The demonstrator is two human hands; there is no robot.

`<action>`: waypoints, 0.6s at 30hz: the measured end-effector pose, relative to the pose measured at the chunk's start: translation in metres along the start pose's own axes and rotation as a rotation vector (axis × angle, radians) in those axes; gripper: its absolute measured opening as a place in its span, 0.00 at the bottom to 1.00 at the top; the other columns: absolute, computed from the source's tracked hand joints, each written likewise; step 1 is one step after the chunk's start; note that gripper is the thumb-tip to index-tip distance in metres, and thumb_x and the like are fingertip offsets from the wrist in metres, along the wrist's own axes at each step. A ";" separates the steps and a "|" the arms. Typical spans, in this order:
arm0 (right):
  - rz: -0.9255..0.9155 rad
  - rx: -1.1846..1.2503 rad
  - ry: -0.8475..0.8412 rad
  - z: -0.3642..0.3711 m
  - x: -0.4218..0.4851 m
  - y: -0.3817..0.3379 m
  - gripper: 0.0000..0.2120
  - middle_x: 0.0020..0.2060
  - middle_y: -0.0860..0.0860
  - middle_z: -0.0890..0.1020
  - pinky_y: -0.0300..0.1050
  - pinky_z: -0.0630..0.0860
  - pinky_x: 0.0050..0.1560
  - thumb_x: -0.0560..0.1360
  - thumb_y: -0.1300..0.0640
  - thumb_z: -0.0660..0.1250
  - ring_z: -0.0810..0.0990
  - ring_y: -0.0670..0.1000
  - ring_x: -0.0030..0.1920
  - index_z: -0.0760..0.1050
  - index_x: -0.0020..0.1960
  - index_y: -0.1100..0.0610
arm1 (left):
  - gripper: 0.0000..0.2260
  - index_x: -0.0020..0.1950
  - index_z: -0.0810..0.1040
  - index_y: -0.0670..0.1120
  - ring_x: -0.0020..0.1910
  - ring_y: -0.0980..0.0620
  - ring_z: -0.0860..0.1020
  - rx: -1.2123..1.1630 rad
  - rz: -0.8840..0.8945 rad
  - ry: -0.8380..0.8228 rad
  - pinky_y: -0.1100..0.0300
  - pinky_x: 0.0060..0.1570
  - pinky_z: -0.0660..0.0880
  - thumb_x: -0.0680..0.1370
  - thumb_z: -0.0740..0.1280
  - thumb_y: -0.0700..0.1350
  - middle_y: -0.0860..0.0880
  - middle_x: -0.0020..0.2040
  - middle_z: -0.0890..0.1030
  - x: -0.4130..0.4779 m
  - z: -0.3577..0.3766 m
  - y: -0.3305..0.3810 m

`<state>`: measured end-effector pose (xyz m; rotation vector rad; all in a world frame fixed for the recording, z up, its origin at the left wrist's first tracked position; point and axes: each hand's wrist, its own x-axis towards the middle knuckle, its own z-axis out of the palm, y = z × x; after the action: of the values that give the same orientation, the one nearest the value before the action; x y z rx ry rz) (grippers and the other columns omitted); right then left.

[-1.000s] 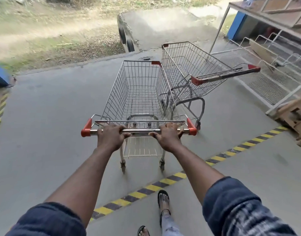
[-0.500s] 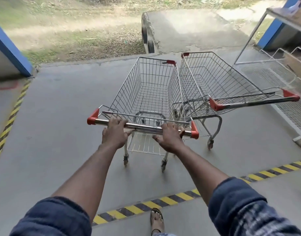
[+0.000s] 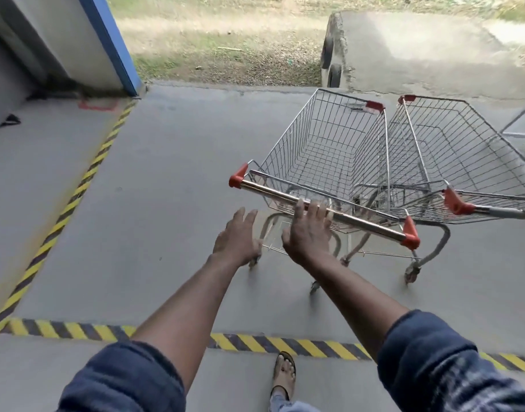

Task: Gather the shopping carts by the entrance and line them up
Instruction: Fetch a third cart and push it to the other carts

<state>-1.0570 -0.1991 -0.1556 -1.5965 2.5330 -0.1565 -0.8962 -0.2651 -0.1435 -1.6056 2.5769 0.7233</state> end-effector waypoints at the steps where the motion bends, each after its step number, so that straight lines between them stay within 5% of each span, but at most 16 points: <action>1: 0.038 0.012 -0.022 0.003 -0.003 -0.011 0.40 0.77 0.65 0.49 0.68 0.45 0.75 0.77 0.47 0.64 0.44 0.70 0.77 0.46 0.79 0.59 | 0.35 0.80 0.55 0.52 0.76 0.45 0.62 -0.030 -0.038 -0.034 0.47 0.67 0.68 0.78 0.69 0.54 0.48 0.80 0.56 -0.012 0.000 -0.021; 4: 0.104 0.008 -0.043 0.016 -0.009 -0.043 0.36 0.77 0.68 0.44 0.68 0.49 0.74 0.76 0.50 0.62 0.41 0.70 0.77 0.48 0.78 0.57 | 0.35 0.80 0.56 0.52 0.75 0.47 0.65 -0.089 -0.147 -0.101 0.47 0.68 0.69 0.77 0.68 0.56 0.50 0.79 0.58 -0.053 0.004 -0.089; 7: 0.035 -0.078 -0.159 0.027 -0.024 -0.098 0.23 0.69 0.63 0.70 0.60 0.69 0.65 0.77 0.48 0.62 0.69 0.65 0.70 0.67 0.68 0.57 | 0.33 0.79 0.59 0.51 0.74 0.47 0.65 -0.154 -0.217 -0.124 0.49 0.68 0.69 0.78 0.68 0.56 0.49 0.78 0.59 -0.097 0.004 -0.155; 9: -0.014 -0.069 -0.315 0.043 -0.041 -0.151 0.18 0.59 0.59 0.78 0.52 0.74 0.54 0.77 0.48 0.62 0.78 0.62 0.59 0.73 0.61 0.58 | 0.32 0.78 0.60 0.49 0.74 0.46 0.66 -0.219 -0.267 -0.100 0.50 0.69 0.68 0.78 0.69 0.55 0.47 0.77 0.61 -0.129 0.001 -0.198; 13: -0.224 -0.078 -0.581 0.092 -0.085 -0.282 0.15 0.49 0.59 0.79 0.44 0.69 0.44 0.76 0.46 0.63 0.78 0.60 0.50 0.74 0.51 0.59 | 0.32 0.77 0.61 0.48 0.71 0.43 0.68 -0.361 -0.444 0.005 0.51 0.67 0.69 0.77 0.69 0.55 0.44 0.74 0.66 -0.200 -0.012 -0.295; 16: -0.401 -0.026 -0.692 0.123 -0.127 -0.396 0.17 0.40 0.56 0.84 0.44 0.79 0.44 0.73 0.48 0.61 0.81 0.58 0.42 0.77 0.43 0.63 | 0.34 0.75 0.62 0.46 0.67 0.42 0.72 -0.503 -0.631 0.087 0.49 0.64 0.72 0.75 0.71 0.56 0.42 0.69 0.72 -0.261 -0.024 -0.372; 18: -0.529 0.017 -0.759 0.132 -0.165 -0.471 0.10 0.39 0.56 0.86 0.50 0.82 0.47 0.72 0.56 0.63 0.85 0.57 0.40 0.79 0.40 0.61 | 0.32 0.73 0.65 0.46 0.65 0.43 0.73 -0.576 -0.716 0.136 0.52 0.63 0.72 0.75 0.71 0.57 0.44 0.68 0.73 -0.305 -0.033 -0.419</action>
<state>-0.5460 -0.2543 -0.1973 -1.8237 1.5229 0.3155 -0.3879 -0.1727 -0.1920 -2.5769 1.6779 1.3481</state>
